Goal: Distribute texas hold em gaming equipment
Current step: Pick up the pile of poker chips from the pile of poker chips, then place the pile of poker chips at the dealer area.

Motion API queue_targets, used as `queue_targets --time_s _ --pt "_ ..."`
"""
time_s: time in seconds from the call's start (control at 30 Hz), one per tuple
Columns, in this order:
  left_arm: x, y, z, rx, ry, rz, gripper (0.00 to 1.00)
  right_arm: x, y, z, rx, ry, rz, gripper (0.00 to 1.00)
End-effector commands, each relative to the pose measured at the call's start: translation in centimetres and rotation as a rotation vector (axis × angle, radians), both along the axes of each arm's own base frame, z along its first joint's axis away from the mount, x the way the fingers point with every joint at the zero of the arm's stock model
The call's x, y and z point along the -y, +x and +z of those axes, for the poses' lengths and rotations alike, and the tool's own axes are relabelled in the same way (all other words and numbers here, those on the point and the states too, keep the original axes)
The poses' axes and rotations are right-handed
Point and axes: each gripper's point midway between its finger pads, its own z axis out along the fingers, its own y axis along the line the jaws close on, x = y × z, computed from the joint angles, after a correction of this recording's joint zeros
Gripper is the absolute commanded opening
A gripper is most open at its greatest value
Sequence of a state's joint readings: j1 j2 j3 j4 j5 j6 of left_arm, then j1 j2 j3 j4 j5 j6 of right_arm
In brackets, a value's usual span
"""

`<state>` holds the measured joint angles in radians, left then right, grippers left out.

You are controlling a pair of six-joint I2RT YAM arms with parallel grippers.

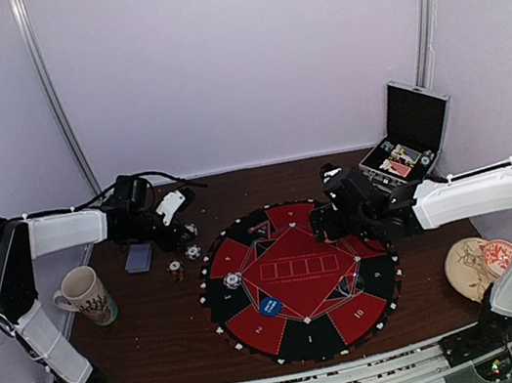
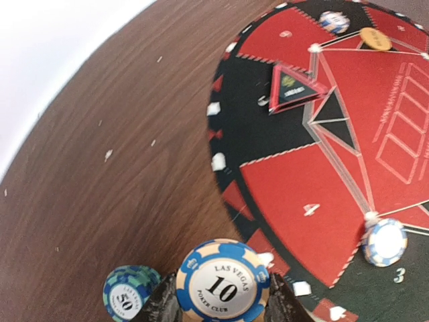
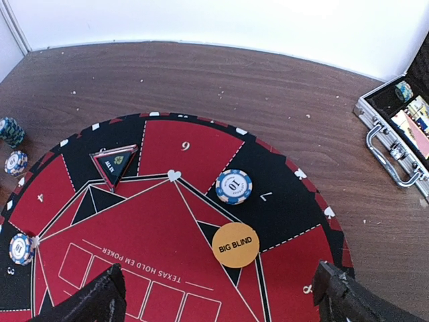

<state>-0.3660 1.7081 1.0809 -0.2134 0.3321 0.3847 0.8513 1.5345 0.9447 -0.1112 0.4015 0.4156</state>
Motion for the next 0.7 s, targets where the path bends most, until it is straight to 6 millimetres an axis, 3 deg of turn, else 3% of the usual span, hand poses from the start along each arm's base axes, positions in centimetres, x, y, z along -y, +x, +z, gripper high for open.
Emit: queue_targets --time_s 0.0,0.37,0.53,0.67 --pt "4.3 -2.4 2.7 0.071 0.001 -0.137 0.33 2.5 0.0 4.0 0.101 0.051 -0.094 0.98" --pt "19.7 -9.5 3.6 0.018 -0.026 -0.467 0.32 10.2 -0.7 8.6 0.222 0.177 -0.295 0.99" --pt "26.2 -13.3 3.5 -0.008 -0.059 -0.597 0.32 12.5 -1.5 10.4 0.270 0.213 -0.357 0.98" --pt "30.2 -15.6 2.9 -0.034 -0.062 -0.665 0.32 13.7 -2.3 11.6 0.306 0.243 -0.388 0.98"
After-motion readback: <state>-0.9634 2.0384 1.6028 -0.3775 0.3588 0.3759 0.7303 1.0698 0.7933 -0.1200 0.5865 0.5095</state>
